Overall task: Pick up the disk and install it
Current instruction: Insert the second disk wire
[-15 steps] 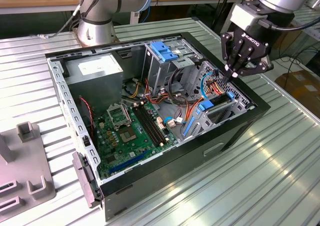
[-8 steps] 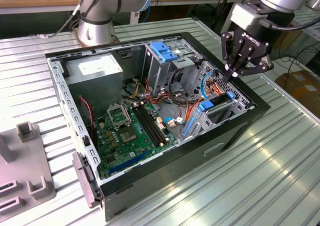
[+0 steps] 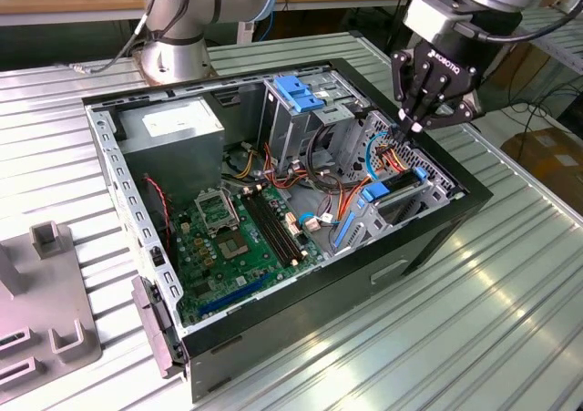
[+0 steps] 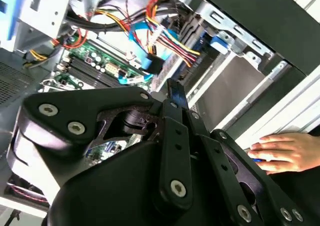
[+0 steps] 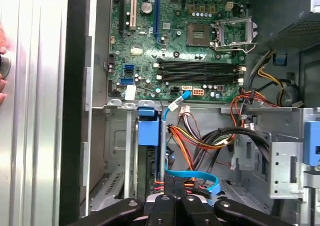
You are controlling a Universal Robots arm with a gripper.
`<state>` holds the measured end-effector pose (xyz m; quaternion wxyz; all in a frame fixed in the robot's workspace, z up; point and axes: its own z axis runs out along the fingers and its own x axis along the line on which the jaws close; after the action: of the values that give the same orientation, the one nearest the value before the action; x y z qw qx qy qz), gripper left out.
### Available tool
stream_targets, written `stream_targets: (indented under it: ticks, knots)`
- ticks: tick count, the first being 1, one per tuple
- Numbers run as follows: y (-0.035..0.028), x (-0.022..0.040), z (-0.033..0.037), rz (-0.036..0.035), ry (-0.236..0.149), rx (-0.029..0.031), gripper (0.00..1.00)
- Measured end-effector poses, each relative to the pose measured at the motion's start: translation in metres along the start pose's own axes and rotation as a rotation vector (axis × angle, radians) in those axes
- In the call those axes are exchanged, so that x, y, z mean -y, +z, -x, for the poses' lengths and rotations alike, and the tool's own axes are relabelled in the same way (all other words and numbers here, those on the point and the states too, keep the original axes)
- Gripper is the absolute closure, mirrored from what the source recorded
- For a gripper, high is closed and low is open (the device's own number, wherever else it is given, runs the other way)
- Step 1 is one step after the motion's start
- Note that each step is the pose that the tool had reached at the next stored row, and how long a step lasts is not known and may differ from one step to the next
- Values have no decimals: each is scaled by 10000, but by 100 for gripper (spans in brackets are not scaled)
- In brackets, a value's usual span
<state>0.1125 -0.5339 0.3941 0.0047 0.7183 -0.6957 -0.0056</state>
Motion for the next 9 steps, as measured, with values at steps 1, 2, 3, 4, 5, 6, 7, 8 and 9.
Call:
stream_targets:
  ticks: [1, 2, 3, 4, 5, 6, 7, 8, 9]
  knots:
    - [-23, 3, 65, 2, 0, -46, 90]
    - [-25, 4, 101, 4, 1, -80, 90]
    - [-25, 5, 125, 5, 1, -98, 90]
    - [-25, 6, 164, 6, 2, -136, 90]
    - [-26, 7, 198, 8, 3, -177, 90]
    - [-24, 8, 232, 8, 3, -211, 90]
    - [-24, 8, 236, 8, 3, -212, 90]
    - [-24, 8, 235, 8, 3, -213, 90]
    - [-26, 8, 236, 8, 3, -216, 90]
